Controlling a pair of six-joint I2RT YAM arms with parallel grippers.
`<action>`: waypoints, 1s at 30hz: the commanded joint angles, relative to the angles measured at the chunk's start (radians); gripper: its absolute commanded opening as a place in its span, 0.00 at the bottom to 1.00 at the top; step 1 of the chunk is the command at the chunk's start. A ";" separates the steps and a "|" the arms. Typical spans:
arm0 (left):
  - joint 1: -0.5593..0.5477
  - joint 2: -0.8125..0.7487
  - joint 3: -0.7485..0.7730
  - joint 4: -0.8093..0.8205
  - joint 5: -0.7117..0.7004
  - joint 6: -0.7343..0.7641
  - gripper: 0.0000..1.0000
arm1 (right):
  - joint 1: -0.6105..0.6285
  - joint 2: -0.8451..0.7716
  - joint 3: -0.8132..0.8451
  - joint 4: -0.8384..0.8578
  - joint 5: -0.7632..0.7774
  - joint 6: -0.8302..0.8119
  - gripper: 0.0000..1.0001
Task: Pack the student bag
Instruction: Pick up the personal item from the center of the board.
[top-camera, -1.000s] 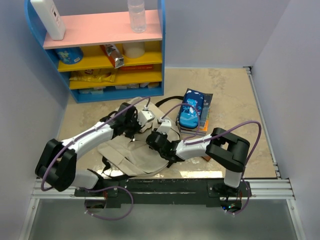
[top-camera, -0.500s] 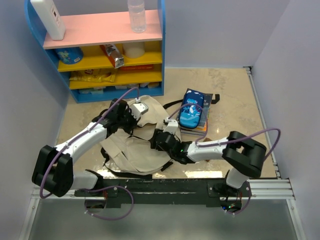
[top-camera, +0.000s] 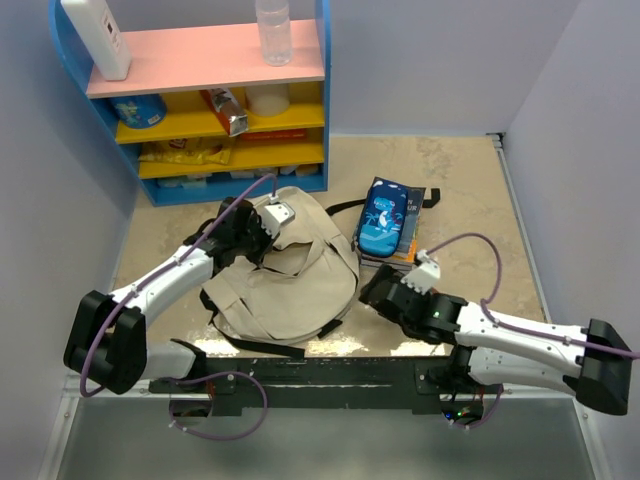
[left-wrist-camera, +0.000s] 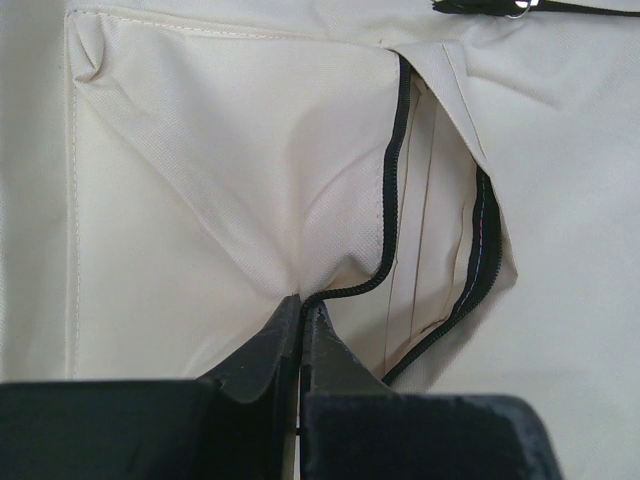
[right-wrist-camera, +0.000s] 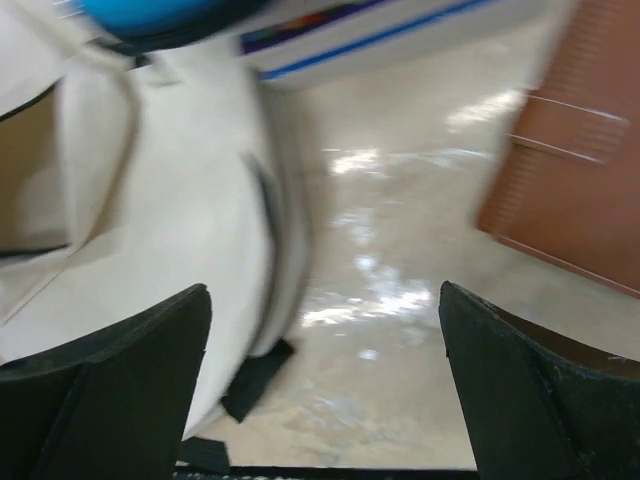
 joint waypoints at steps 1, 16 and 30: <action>0.009 -0.034 0.038 0.050 -0.003 0.002 0.00 | -0.004 -0.109 -0.054 -0.454 0.085 0.410 0.99; 0.009 -0.005 0.099 0.011 0.021 0.026 0.00 | -0.007 -0.148 -0.005 -0.683 0.282 0.705 0.99; 0.009 -0.008 0.111 -0.007 0.024 0.028 0.00 | -0.276 -0.015 -0.117 -0.124 0.210 0.207 0.99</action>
